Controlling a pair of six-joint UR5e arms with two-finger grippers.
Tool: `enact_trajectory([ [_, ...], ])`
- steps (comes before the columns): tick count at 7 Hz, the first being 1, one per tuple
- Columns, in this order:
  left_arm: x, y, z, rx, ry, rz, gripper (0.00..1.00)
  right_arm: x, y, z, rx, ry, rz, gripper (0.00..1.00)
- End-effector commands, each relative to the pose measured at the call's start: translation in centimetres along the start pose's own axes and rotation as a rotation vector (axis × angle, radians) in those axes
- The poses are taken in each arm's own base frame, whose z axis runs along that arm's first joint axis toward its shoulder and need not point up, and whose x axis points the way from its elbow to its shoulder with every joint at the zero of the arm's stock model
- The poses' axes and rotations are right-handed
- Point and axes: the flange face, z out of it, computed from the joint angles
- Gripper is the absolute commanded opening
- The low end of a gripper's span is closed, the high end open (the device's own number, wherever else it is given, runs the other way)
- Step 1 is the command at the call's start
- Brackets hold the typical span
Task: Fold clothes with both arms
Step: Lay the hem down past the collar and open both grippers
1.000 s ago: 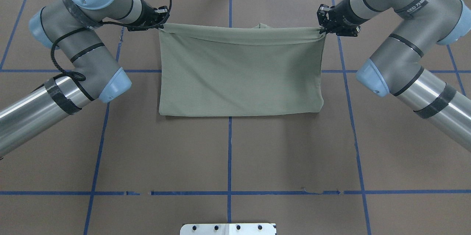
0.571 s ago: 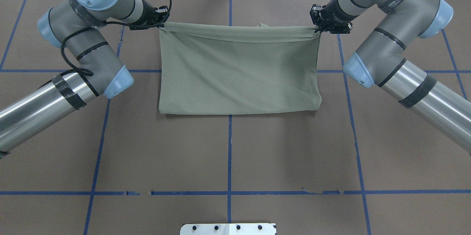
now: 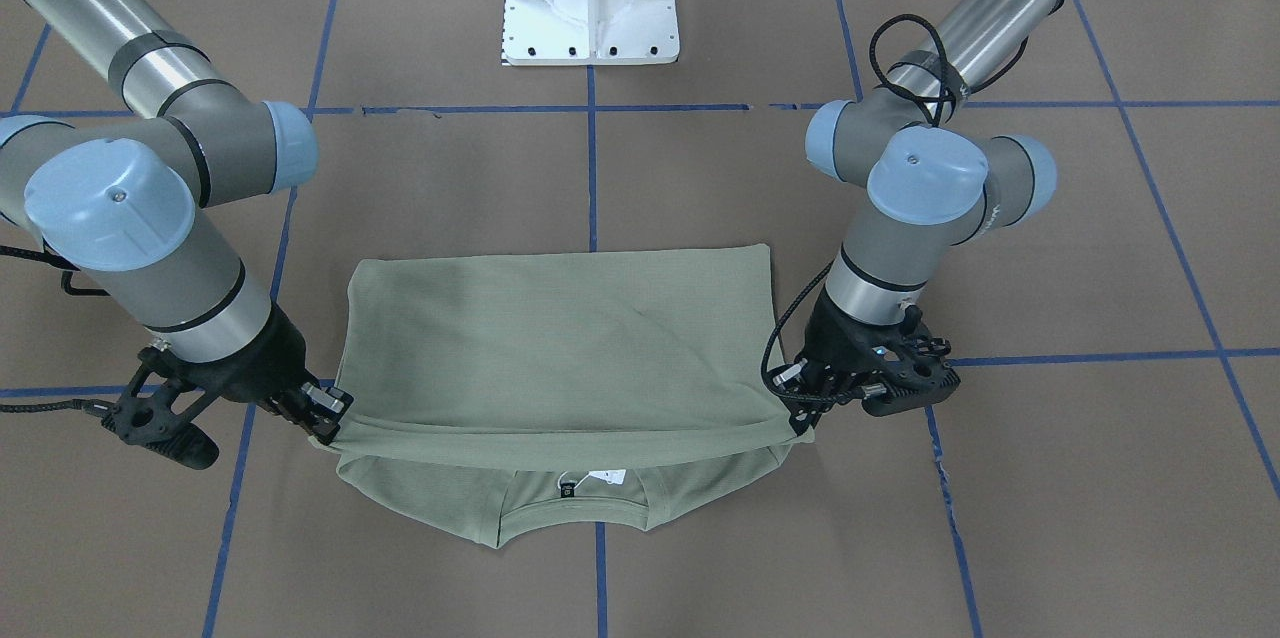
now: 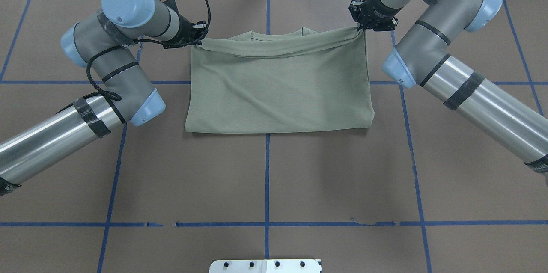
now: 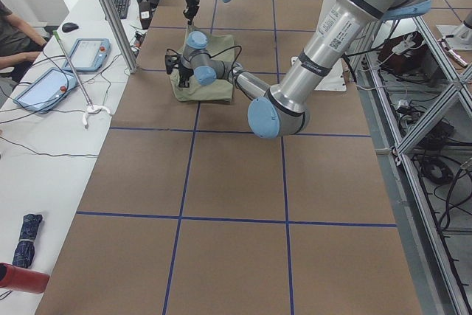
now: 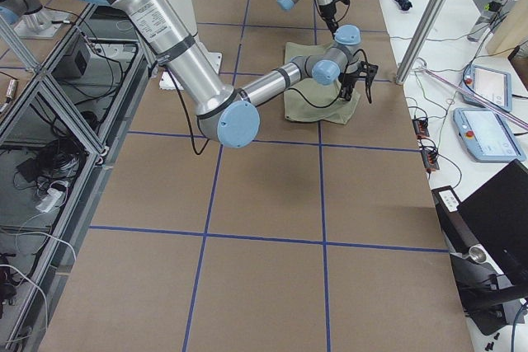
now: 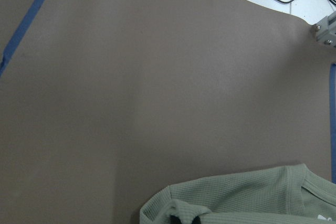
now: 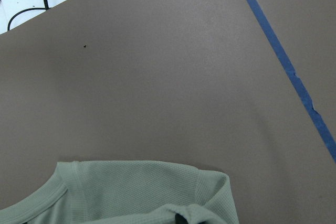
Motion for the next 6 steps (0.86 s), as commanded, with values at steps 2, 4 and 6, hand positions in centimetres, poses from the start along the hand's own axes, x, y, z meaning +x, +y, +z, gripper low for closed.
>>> enact_trajectory([
  [2, 0.14, -0.01, -0.02, 0.002, 0.002, -0.005, 0.00, -0.23, -0.55, 1.23, -0.006, 0.023, -0.004, 0.00],
  [4, 0.18, 0.07, 0.11, 0.000, 0.000, -0.001, 0.72, -0.46, -0.37, 1.30, -0.008, 0.023, -0.011, 0.99],
  [6, 0.45, -0.38, -0.19, 0.005, 0.000, -0.006, 1.00, 0.06, -0.49, 1.41, -0.017, 0.025, -0.087, 1.00],
])
